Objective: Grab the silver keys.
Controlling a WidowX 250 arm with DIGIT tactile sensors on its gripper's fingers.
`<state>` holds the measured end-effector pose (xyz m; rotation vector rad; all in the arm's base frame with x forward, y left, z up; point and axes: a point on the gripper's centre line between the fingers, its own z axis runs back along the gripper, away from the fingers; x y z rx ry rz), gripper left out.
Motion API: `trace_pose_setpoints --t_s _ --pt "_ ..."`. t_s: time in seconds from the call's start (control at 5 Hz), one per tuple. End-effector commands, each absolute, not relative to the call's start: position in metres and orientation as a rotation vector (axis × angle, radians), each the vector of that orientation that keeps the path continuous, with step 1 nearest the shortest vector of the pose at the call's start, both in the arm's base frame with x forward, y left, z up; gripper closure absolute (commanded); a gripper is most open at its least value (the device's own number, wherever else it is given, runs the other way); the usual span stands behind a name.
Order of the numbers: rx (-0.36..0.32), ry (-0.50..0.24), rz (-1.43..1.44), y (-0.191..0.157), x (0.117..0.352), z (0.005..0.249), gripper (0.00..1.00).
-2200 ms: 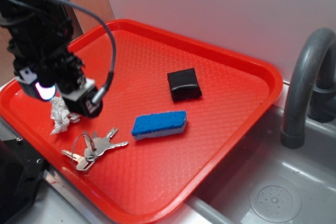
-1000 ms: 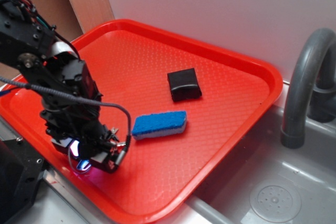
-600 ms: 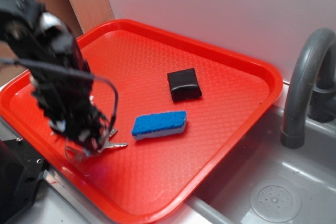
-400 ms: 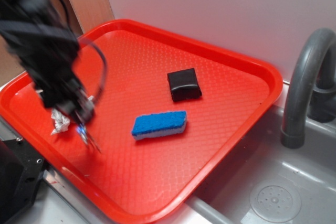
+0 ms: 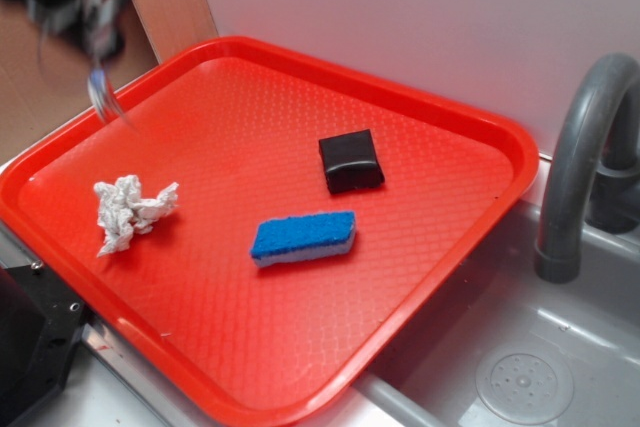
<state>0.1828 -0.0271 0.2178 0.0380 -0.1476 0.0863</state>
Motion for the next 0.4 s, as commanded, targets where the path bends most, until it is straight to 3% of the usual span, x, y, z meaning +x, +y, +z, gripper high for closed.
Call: trace_pose_setpoints --t_s 0.0,0.2 --pt "0.102 -0.117 0.127 -0.0346 0.2210 0.2340 1.00" --pt "0.106 -0.120 0.137 -0.0330 0.2225 0.2319 1.00"
